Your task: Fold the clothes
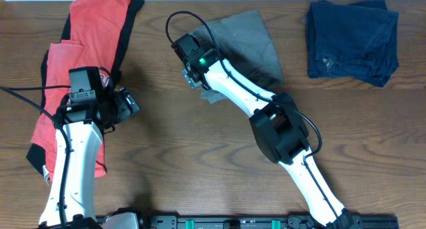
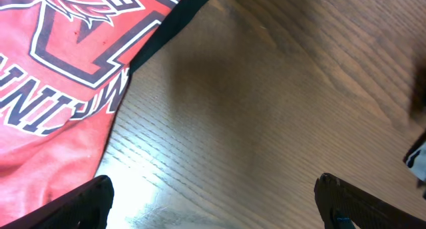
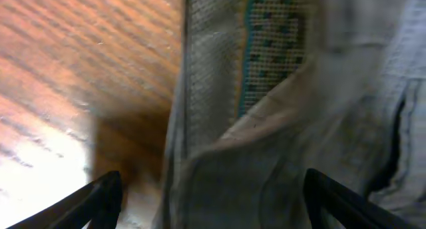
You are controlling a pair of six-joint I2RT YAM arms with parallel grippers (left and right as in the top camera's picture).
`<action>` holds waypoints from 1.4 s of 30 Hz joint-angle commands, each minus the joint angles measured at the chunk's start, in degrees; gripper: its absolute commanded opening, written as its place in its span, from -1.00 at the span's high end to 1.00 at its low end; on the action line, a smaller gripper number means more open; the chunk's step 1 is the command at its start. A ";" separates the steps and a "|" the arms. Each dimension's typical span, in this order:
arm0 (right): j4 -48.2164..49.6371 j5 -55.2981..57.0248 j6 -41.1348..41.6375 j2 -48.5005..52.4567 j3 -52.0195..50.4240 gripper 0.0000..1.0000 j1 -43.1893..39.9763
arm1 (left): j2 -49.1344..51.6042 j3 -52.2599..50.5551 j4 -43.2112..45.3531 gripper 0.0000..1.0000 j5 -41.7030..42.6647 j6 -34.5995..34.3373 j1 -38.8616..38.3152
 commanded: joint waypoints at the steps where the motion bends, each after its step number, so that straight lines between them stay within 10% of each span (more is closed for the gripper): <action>1: 0.00 4.20 0.92 1.64 0.22 -0.71 -0.72 | 0.55 -0.37 -0.20 -0.96 -1.51 0.42 0.28; 10: -1.25 6.16 0.87 3.98 0.22 -0.47 -3.08 | 0.55 -0.37 -0.20 -0.96 -1.51 0.42 0.28; 20: -2.03 4.44 0.72 4.85 0.22 0.98 -4.22 | 0.55 -0.37 -0.20 -0.96 -1.51 0.42 0.28; 42: -37.86 -3.26 -4.55 2.54 39.43 0.98 -10.91 | 0.55 -0.39 -0.37 -0.96 -1.51 0.42 0.28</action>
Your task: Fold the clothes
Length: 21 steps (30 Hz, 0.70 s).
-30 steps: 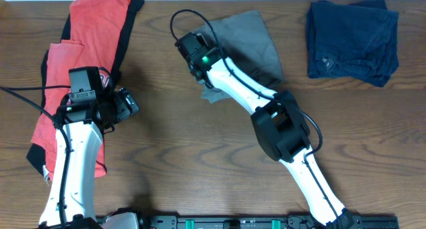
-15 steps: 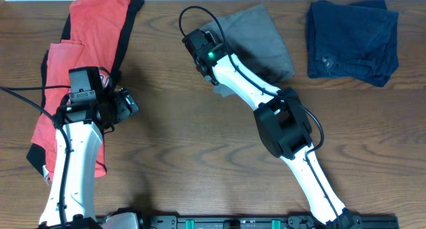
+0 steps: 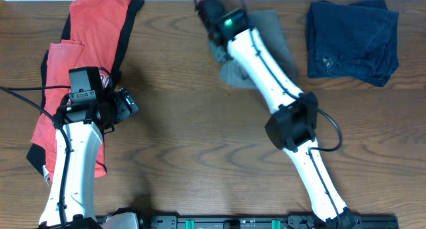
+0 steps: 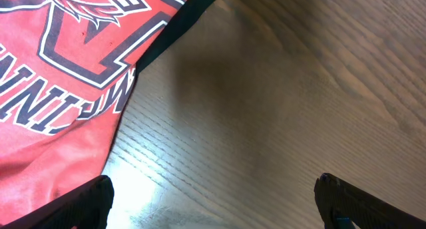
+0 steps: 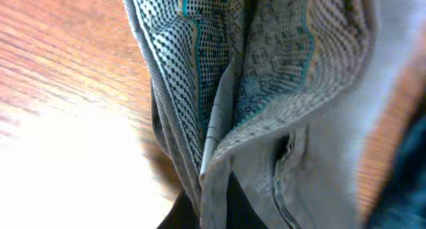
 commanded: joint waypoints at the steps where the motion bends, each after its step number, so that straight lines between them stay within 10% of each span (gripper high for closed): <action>1: -3.78 -0.66 -4.68 -2.19 6.97 0.98 -2.27 | 0.55 -0.39 -0.20 -0.96 -0.72 0.35 0.28; 21: -4.48 2.38 -9.88 -15.80 14.12 0.98 -12.74 | 0.57 -0.39 -0.20 -0.96 -0.72 0.33 0.28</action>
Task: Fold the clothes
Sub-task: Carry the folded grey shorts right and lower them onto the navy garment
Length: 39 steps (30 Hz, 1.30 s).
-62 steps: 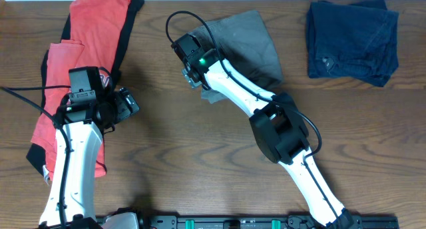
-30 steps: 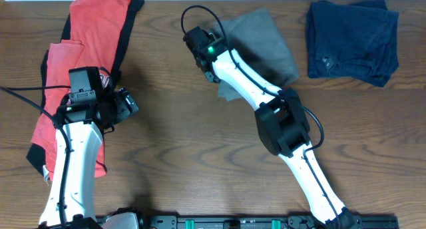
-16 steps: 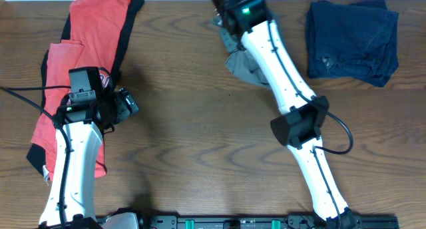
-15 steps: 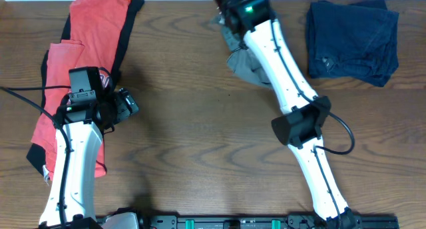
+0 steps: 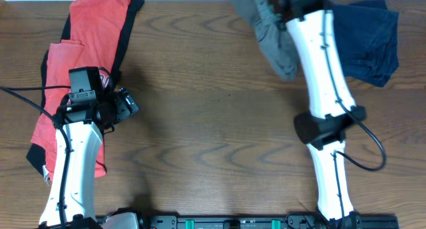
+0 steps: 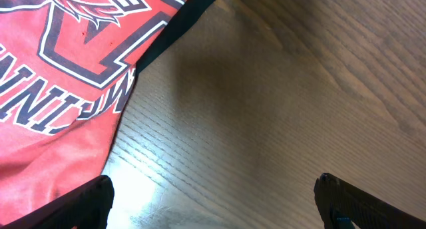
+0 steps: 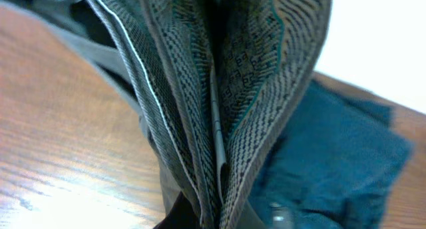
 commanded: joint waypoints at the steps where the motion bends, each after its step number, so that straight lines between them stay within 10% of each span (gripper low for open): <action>1: 1.05 2.82 -1.77 -5.90 2.14 0.98 -2.32 | 0.57 -0.37 -0.22 -0.96 -0.68 0.31 0.28; 39: 10.43 4.94 -0.31 4.92 1.25 0.98 -34.27 | 0.59 -0.37 -0.13 -0.96 -0.68 0.09 0.28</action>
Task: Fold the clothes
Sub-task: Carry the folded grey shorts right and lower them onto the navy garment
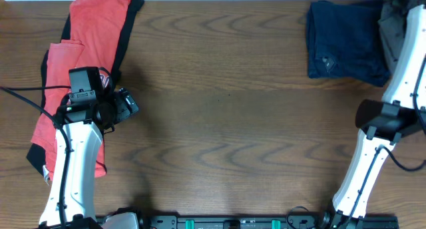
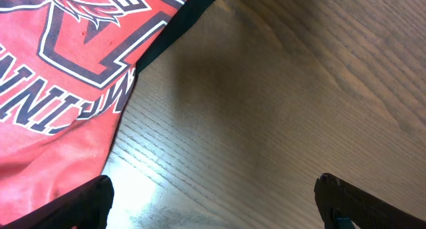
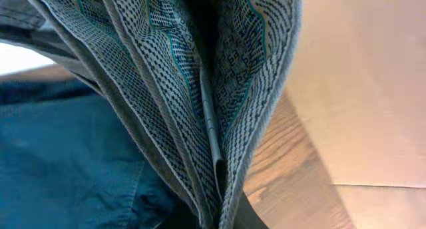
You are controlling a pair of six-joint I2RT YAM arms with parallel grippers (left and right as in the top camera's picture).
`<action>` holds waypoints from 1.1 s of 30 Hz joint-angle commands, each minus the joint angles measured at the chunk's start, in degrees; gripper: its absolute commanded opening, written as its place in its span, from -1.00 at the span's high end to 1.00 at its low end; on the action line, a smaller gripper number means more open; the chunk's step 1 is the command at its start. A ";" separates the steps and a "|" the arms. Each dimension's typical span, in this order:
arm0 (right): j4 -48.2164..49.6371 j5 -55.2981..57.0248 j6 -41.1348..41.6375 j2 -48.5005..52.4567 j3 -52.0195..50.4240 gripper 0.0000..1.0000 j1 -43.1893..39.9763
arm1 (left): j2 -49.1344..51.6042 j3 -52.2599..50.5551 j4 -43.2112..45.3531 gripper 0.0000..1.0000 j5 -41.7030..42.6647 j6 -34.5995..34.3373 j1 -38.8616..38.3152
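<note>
A grey garment (image 3: 200, 76) with a patterned lining hangs bunched from my right gripper (image 3: 223, 216), which is shut on its folds. In the overhead view this garment (image 1: 388, 26) is at the table's far right back corner, just right of a folded navy garment (image 1: 343, 42); the navy cloth (image 3: 60, 142) lies below and left of the held one. A red shirt with dark trim (image 1: 86, 49) lies spread at the left. My left gripper (image 2: 214, 209) stands open over bare wood beside the red shirt's printed edge (image 2: 60, 76), holding nothing.
The wooden table (image 1: 226, 122) runs between the two arms. My right arm (image 1: 399, 76) reaches up along the right edge. The table's right edge and the pale floor (image 3: 359, 89) show right beside the held garment.
My right gripper, still shut on the grey garment, has moved from the back just left of the navy garment to the far right corner, right of it. The left arm has not moved.
My right gripper was open around the grey garment lying at the back middle of the table. Then it was shut on the cloth with the garment raised, then beside the navy stack, and now at the right back corner. The left gripper stayed open by the red shirt.
</note>
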 commanded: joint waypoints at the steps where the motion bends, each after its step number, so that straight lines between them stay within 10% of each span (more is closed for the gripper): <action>1: 0.70 -1.99 -0.13 0.90 0.70 0.98 -0.31 | 0.59 -0.35 -0.15 -0.96 -0.68 0.11 0.28; 33: -3.02 -8.74 0.61 15.61 0.39 0.98 15.80 | 0.59 -0.35 0.68 -0.96 -0.68 0.13 0.28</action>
